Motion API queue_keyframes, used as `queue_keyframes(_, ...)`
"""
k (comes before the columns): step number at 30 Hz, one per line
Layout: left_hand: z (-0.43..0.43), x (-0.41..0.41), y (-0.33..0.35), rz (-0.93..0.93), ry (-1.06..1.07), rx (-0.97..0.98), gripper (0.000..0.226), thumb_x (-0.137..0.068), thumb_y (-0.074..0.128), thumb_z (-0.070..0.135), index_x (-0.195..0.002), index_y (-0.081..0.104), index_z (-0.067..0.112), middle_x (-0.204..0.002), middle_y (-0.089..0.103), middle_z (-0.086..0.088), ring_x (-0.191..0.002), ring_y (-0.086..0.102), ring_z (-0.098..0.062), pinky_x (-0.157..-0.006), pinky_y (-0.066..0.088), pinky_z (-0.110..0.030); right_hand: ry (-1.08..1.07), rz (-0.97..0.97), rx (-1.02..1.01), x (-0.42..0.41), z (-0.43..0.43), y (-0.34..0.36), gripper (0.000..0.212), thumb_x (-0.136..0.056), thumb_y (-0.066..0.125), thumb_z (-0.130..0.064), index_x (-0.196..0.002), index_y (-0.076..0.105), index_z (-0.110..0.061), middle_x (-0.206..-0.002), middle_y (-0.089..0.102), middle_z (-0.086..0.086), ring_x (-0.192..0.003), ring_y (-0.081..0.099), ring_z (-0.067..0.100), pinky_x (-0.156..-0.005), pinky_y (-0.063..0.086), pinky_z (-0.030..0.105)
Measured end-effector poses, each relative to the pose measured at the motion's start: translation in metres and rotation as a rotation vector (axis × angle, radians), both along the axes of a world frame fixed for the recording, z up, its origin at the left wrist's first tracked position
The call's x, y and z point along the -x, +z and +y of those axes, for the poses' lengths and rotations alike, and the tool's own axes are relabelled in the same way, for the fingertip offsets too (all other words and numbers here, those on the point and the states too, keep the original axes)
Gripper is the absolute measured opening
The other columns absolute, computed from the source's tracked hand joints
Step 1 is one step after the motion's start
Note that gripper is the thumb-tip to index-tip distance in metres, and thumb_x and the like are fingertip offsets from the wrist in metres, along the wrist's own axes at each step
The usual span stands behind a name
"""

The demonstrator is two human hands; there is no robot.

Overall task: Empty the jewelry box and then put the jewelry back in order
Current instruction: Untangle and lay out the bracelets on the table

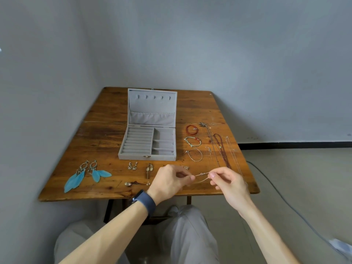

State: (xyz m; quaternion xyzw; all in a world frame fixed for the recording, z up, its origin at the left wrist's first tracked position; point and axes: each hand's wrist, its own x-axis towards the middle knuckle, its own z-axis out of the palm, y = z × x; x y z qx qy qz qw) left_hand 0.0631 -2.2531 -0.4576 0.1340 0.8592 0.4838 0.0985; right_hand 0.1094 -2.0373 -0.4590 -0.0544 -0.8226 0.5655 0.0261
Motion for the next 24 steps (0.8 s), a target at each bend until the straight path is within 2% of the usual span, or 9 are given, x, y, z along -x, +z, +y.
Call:
queue_keyframes(3, 0.015, 0.0, -0.013, 0.02, 0.07, 0.066, 0.011, -0.088, 0.072, 0.044, -0.088, 0.074, 0.033, -0.081, 0.072, 0.014, -0.074, 0.066, -0.002, -0.066, 0.058, -0.024, 0.01, 0.008, -0.068, 0.009, 0.007, 0.003, 0.009, -0.095, 0.067, -0.025, -0.094, 0.072, -0.032, -0.086, 0.075, -0.014, -0.075, 0.07, 0.005, -0.065, 0.053, 0.018)
queue_keyframes(5, 0.021, 0.004, -0.017, 0.055, 0.126, 0.155, 0.012, -0.089, 0.068, 0.049, -0.088, 0.07, 0.038, -0.087, 0.068, 0.017, -0.081, 0.064, -0.003, -0.069, 0.057, -0.026, 0.003, -0.004, -0.191, 0.019, 0.011, 0.003, 0.008, -0.093, 0.069, -0.03, -0.091, 0.073, -0.036, -0.085, 0.074, -0.021, -0.078, 0.069, 0.001, -0.069, 0.053, 0.017)
queue_keyframes(8, 0.027, 0.012, -0.018, 0.077, 0.191, 0.271, 0.012, -0.088, 0.064, 0.054, -0.086, 0.061, 0.042, -0.083, 0.062, 0.019, -0.081, 0.062, -0.006, -0.065, 0.055, -0.026, -0.027, -0.011, -0.4, 0.037, 0.016, -0.002, 0.004, -0.09, 0.071, -0.036, -0.087, 0.074, -0.037, -0.083, 0.072, -0.026, -0.082, 0.065, -0.008, -0.075, 0.053, 0.017)
queue_keyframes(11, 0.034, 0.017, -0.021, 0.111, 0.242, 0.429, 0.013, -0.089, 0.062, 0.052, -0.086, 0.06, 0.039, -0.086, 0.065, 0.016, -0.079, 0.063, -0.012, -0.066, 0.056, -0.029, 0.005, 0.019, -0.541, 0.055, 0.015, -0.008, 0.005, -0.09, 0.072, -0.036, -0.086, 0.073, -0.039, -0.081, 0.07, -0.026, -0.074, 0.061, -0.013, -0.07, 0.049, 0.01)
queue_keyframes(13, 0.039, 0.019, -0.023, 0.143, 0.259, 0.523, 0.012, -0.09, 0.059, 0.047, -0.089, 0.062, 0.036, -0.083, 0.064, 0.012, -0.073, 0.059, -0.014, -0.062, 0.051, -0.027, 0.06, 0.032, -0.6, 0.067, 0.012, -0.012, 0.004, -0.091, 0.071, -0.036, -0.09, 0.075, -0.036, -0.089, 0.074, -0.02, -0.072, 0.066, -0.005, -0.067, 0.051, 0.01)
queue_keyframes(16, 0.045, 0.023, -0.025, 0.173, 0.253, 0.627, 0.014, -0.092, 0.056, 0.041, -0.092, 0.065, 0.031, -0.079, 0.059, 0.009, -0.066, 0.05, -0.017, -0.055, 0.04, -0.025, 0.117, 0.05, -0.693, 0.079, 0.01, -0.018, 0.01, -0.092, 0.07, -0.034, -0.098, 0.078, -0.032, -0.097, 0.076, -0.012, -0.086, 0.07, 0.006, -0.075, 0.059, 0.025)
queue_keyframes(19, 0.049, 0.027, -0.026, 0.146, 0.227, 0.673, 0.017, -0.093, 0.054, 0.042, -0.094, 0.065, 0.03, -0.084, 0.064, 0.006, -0.07, 0.057, -0.018, -0.057, 0.043, -0.026, 0.135, 0.084, -0.81, 0.085, 0.01, -0.022, 0.014, -0.093, 0.069, -0.036, -0.102, 0.077, -0.032, -0.101, 0.075, -0.01, -0.099, 0.063, 0.013, -0.079, 0.056, 0.031)
queue_keyframes(22, 0.047, 0.03, -0.026, 0.144, 0.211, 0.698, 0.024, -0.092, 0.052, 0.05, -0.095, 0.065, 0.03, -0.086, 0.064, 0.006, -0.071, 0.056, -0.02, -0.061, 0.046, -0.028, 0.14, 0.087, -0.868, 0.087, 0.012, -0.025, 0.018, -0.094, 0.067, -0.038, -0.108, 0.076, -0.032, -0.104, 0.072, -0.009, -0.102, 0.057, 0.016, -0.079, 0.052, 0.031)
queue_keyframes(24, 0.04, 0.03, -0.023, 0.158, 0.21, 0.704, 0.026, -0.093, 0.05, 0.054, -0.095, 0.063, 0.032, -0.083, 0.063, 0.007, -0.073, 0.061, -0.019, -0.066, 0.053, -0.03, 0.134, 0.087, -0.871, 0.086, 0.013, -0.027, 0.018, -0.094, 0.066, -0.038, -0.108, 0.076, -0.032, -0.104, 0.071, -0.009, -0.103, 0.056, 0.017, -0.079, 0.052, 0.031)
